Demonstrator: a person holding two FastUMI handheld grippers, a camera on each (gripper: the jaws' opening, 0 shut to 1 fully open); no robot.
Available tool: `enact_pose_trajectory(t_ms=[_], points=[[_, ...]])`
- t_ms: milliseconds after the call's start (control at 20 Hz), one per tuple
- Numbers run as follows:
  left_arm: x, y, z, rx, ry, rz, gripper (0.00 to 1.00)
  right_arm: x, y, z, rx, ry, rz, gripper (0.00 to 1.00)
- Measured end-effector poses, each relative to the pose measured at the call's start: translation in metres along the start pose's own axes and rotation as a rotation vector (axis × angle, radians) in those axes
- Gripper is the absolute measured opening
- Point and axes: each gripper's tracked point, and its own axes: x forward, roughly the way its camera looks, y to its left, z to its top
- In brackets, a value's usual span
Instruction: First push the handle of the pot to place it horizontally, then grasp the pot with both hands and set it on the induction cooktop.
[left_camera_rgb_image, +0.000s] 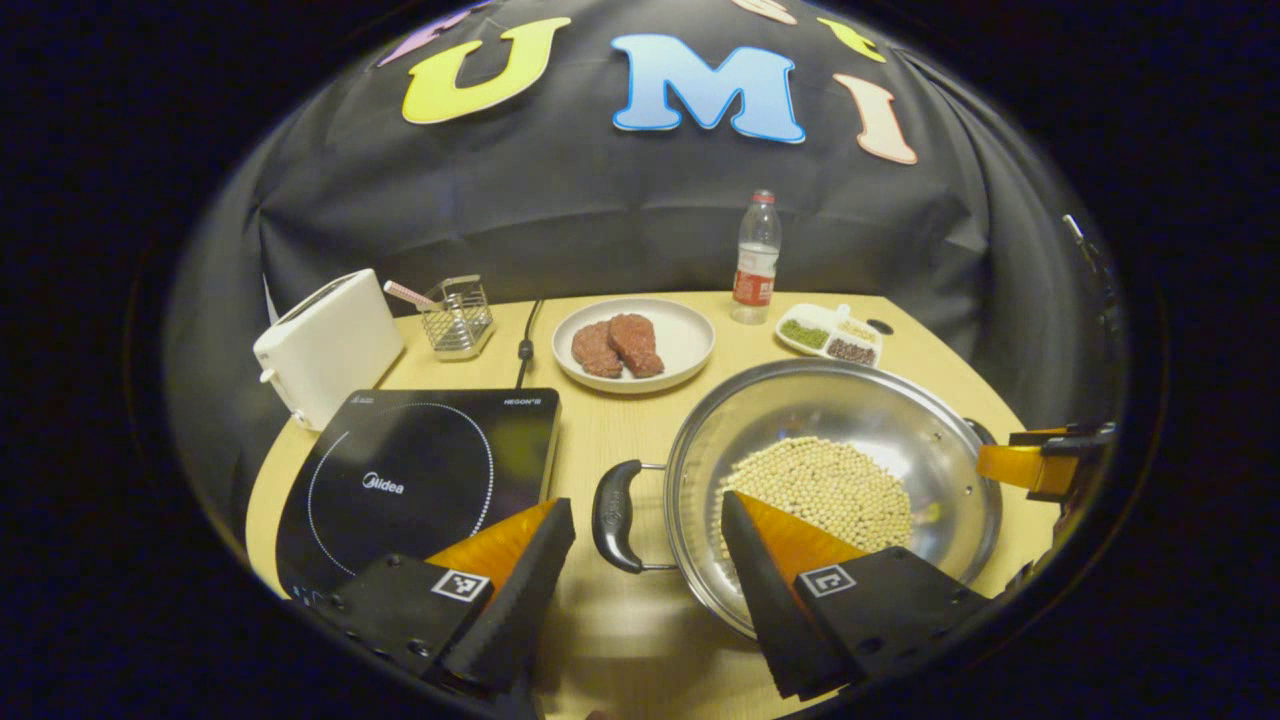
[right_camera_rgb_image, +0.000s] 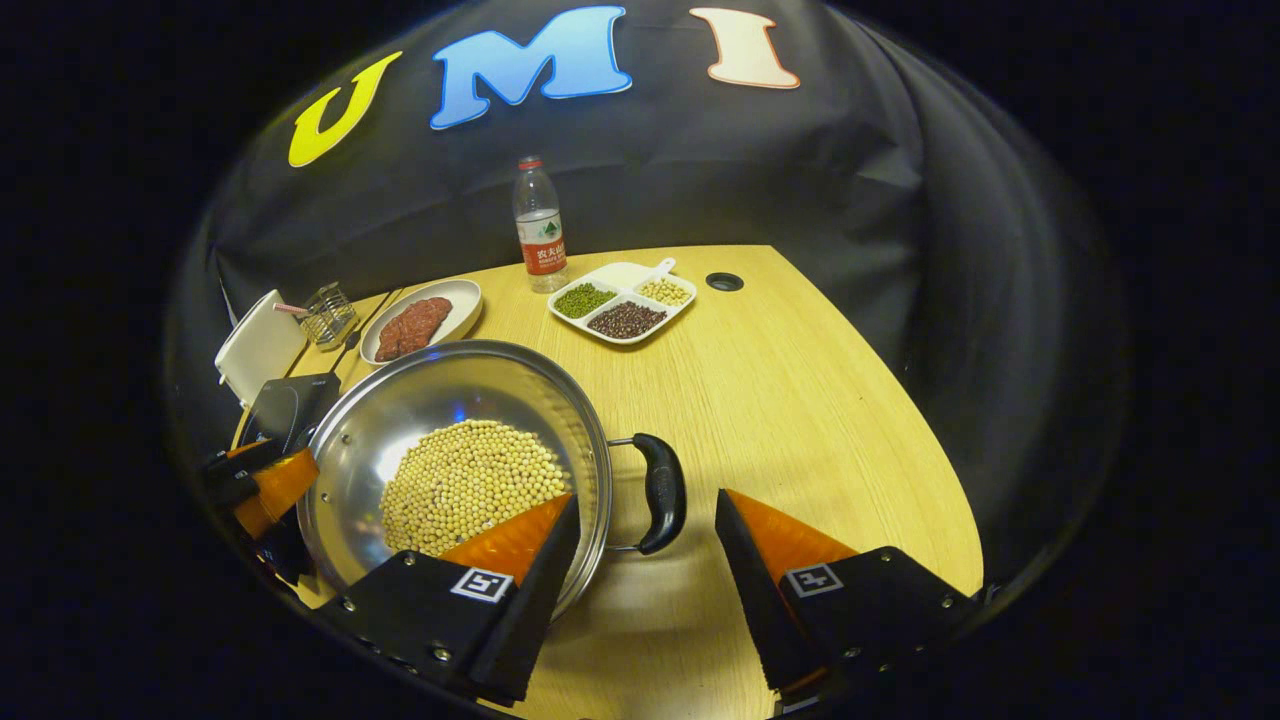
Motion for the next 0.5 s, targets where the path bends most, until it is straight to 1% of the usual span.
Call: enact_pose_trajectory(t_ms=[50,100,250,300,350,400,450,500], points=[[0.005,0.001,-0.004,0.007,0.009,0.004,0.97,0.005,0.002,-0.004,-0.006,0.013,0.006,0.84],[0.008,0.002,-0.006,0.006,0.019,0.007,0.99,0.010,0.004,-0.006,-0.011,0.026,0.011,0.84],[0.017,0.000,-0.007,0.016,0.033,0.001,0.99,0.023,0.005,-0.014,-0.016,0.055,0.011,0.84],[0.020,-0.002,-0.007,0.023,0.032,-0.002,0.96,0.026,0.005,-0.016,-0.013,0.062,0.010,0.84],[0.021,-0.003,-0.006,0.032,0.032,-0.005,0.99,0.029,0.003,-0.018,-0.010,0.064,0.004,0.84],[0.022,-0.004,-0.006,0.036,0.034,-0.008,0.96,0.031,0.001,-0.017,-0.007,0.062,-0.002,0.78],[0.024,-0.006,-0.008,0.042,0.036,-0.015,0.96,0.034,-0.001,-0.015,-0.003,0.058,-0.010,0.84],[0.026,-0.005,-0.007,0.051,0.034,-0.010,0.95,0.037,-0.004,-0.011,0.002,0.052,-0.018,0.78]])
